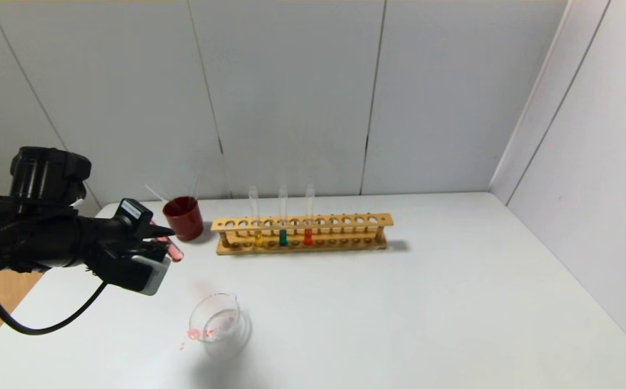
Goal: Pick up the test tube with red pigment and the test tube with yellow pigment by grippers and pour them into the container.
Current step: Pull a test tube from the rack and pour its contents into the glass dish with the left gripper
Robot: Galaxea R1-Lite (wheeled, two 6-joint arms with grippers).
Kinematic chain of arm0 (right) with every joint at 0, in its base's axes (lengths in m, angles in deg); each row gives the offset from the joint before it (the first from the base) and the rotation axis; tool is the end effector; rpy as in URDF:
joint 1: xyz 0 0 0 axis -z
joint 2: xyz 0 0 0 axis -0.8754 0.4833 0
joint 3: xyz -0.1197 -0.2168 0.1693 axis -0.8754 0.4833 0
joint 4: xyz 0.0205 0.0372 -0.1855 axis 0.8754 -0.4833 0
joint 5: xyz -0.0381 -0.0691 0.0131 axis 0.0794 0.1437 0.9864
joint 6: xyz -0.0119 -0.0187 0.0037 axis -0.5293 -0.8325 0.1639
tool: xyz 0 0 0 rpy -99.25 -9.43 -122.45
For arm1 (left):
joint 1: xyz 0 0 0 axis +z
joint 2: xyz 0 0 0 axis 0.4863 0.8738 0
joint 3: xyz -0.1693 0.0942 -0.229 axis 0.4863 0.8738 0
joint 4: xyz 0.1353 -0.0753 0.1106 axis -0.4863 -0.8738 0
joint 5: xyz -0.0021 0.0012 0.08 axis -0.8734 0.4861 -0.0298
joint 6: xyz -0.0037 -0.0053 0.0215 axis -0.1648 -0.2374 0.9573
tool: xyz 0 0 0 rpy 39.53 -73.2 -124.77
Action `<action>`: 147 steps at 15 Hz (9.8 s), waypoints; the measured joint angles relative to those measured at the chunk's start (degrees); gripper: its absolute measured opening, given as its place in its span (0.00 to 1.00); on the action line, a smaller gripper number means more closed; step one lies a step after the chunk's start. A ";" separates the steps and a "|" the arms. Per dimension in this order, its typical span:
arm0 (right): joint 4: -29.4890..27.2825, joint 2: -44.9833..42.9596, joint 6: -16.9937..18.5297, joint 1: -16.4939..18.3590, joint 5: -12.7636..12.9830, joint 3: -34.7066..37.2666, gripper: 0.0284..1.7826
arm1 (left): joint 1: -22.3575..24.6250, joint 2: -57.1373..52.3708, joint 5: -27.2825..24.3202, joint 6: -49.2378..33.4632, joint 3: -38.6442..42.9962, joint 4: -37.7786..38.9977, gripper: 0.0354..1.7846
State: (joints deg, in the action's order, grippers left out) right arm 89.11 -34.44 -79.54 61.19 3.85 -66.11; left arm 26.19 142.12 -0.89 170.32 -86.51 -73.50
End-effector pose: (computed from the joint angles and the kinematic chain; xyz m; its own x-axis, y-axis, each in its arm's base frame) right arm -0.0229 -0.0001 0.0757 1.0000 -0.0077 0.0036 0.0077 0.9999 0.0110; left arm 0.2710 -0.0205 0.1728 0.7409 -0.3404 -0.5790 0.4376 -0.4093 0.8006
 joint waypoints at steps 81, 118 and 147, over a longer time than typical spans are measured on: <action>0.02 0.00 0.01 0.00 0.00 0.00 0.98 | -6.42 5.85 5.25 14.60 0.11 4.11 0.15; 0.02 0.00 0.01 0.00 -0.02 0.00 0.98 | -6.84 5.50 5.53 19.54 3.10 10.45 0.15; 0.02 0.00 0.00 0.00 -0.02 0.00 0.98 | -8.55 4.91 7.38 25.49 7.91 18.49 0.15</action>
State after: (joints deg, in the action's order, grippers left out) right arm 89.13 -34.44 -79.54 61.19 3.82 -66.11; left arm 17.64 147.04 6.49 195.81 -78.60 -55.01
